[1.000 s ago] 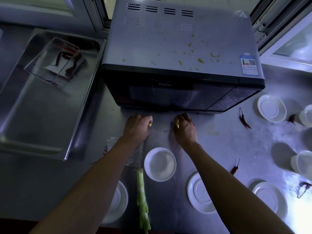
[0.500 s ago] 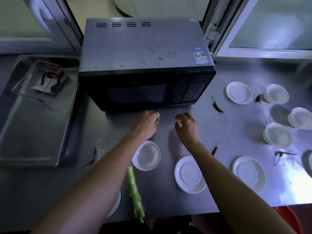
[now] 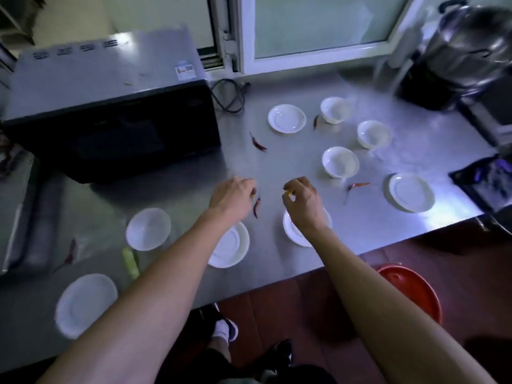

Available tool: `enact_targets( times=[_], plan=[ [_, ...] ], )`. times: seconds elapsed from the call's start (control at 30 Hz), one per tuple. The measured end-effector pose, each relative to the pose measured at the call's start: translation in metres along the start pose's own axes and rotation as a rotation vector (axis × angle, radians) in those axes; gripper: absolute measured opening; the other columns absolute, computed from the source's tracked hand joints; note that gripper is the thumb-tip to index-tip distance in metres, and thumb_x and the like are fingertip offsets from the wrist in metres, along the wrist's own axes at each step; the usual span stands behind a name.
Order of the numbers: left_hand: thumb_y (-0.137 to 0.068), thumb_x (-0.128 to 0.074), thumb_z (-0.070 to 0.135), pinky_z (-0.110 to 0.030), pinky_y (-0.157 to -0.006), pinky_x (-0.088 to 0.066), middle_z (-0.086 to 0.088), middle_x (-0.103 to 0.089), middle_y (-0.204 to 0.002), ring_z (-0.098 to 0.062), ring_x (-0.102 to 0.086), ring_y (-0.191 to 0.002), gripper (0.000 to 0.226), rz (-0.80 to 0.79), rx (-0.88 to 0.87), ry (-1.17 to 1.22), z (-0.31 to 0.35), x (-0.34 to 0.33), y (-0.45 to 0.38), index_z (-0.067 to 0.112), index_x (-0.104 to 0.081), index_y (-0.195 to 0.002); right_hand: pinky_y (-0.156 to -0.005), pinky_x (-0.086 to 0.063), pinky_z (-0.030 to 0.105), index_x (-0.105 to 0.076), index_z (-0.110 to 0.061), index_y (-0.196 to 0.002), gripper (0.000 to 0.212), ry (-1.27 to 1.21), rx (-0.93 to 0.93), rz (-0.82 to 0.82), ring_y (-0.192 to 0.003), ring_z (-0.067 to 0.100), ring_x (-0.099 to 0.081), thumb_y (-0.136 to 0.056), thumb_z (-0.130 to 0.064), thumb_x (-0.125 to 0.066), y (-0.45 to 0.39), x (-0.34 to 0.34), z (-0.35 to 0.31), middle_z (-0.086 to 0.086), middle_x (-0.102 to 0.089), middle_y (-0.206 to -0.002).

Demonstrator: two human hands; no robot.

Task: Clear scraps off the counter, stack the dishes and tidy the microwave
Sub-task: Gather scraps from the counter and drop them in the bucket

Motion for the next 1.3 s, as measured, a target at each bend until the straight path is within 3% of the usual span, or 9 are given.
enact_targets(
  times=[0.2,0.47,0.6,0.87,1.03,1.2,1.3],
  plan=[
    [-0.091,-0.054,0.018,-0.038,-0.079,-0.047,-0.005,-0.069,-0.103,-0.030,-0.061,-0.100,0.015,-0.072,-0.177,-0.046,0.125,-0.028,-0.006,0.020,-0.066,-0.100,-0.075,-0.050,0.043,-0.069,0.001,-0.101,0.015,0.030,-0.120,0.102,-0.093,0.036,-0.062,-0.087,-0.001,-0.063,0.048,0.084,0.084,0.015,-0.064,-0.109],
    [-0.091,-0.051,0.013,-0.033,-0.075,-0.041,-0.005,-0.065,-0.104,-0.030,-0.060,-0.098,0.016,-0.193,-0.351,-0.096,0.239,-0.060,-0.026,0.022,-0.062,-0.099,-0.083,-0.048,0.039,-0.070,-0.006,-0.102,0.017,0.058,-0.302,0.182,-0.095,0.030,-0.061,-0.088,-0.005,-0.060,0.087,0.149,0.159,0.010,-0.063,-0.109],
    [-0.090,-0.052,0.015,-0.031,-0.073,-0.034,-0.005,-0.065,-0.105,-0.030,-0.059,-0.100,0.013,-0.233,-0.444,-0.064,0.276,-0.082,-0.039,0.021,-0.062,-0.097,-0.086,-0.045,0.034,-0.071,-0.007,-0.103,0.018,0.090,-0.398,0.222,-0.099,0.028,-0.061,-0.087,-0.005,-0.061,0.104,0.168,0.191,0.009,-0.063,-0.112],
    [-0.092,-0.053,0.020,-0.036,-0.082,-0.044,-0.010,-0.064,-0.110,-0.034,-0.061,-0.099,0.015,-0.350,-0.611,-0.067,0.338,-0.134,-0.050,0.021,-0.062,-0.104,-0.085,-0.048,0.037,-0.071,-0.004,-0.102,0.020,0.147,-0.570,0.333,-0.099,0.029,-0.060,-0.086,-0.005,-0.061,0.142,0.195,0.246,0.011,-0.062,-0.107],
    [-0.093,-0.057,0.024,-0.040,-0.081,-0.048,-0.012,-0.065,-0.108,-0.038,-0.062,-0.097,0.015,-0.407,-0.684,-0.052,0.366,-0.167,-0.042,0.020,-0.062,-0.106,-0.076,-0.034,0.019,-0.071,-0.008,-0.101,0.018,0.171,-0.665,0.364,-0.096,0.024,-0.060,-0.086,-0.006,-0.063,0.174,0.190,0.281,0.007,-0.062,-0.107],
    [-0.094,-0.054,0.023,-0.039,-0.081,-0.045,-0.007,-0.065,-0.107,-0.033,-0.060,-0.101,0.015,-0.431,-0.770,-0.067,0.389,-0.211,-0.027,0.019,-0.062,-0.106,-0.086,-0.046,0.030,-0.070,-0.010,-0.108,0.020,0.164,-0.714,0.333,-0.105,0.024,-0.060,-0.089,-0.008,-0.067,0.208,0.178,0.323,0.006,-0.063,-0.115],
    [-0.094,-0.054,0.024,-0.040,-0.084,-0.046,-0.005,-0.065,-0.106,-0.030,-0.058,-0.104,0.015,-0.432,-0.809,-0.098,0.400,-0.245,-0.018,0.018,-0.061,-0.106,-0.086,-0.047,0.029,-0.069,-0.008,-0.110,0.022,0.160,-0.726,0.324,-0.105,0.024,-0.062,-0.089,-0.006,-0.068,0.227,0.167,0.352,0.007,-0.063,-0.116]
  ],
)
Point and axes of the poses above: each hand's wrist, its own y-axis away from the middle knuckle, its own x-axis out of the back of the hand, z = x × y, the point moved 3 cm from there along -y, towards the middle knuckle
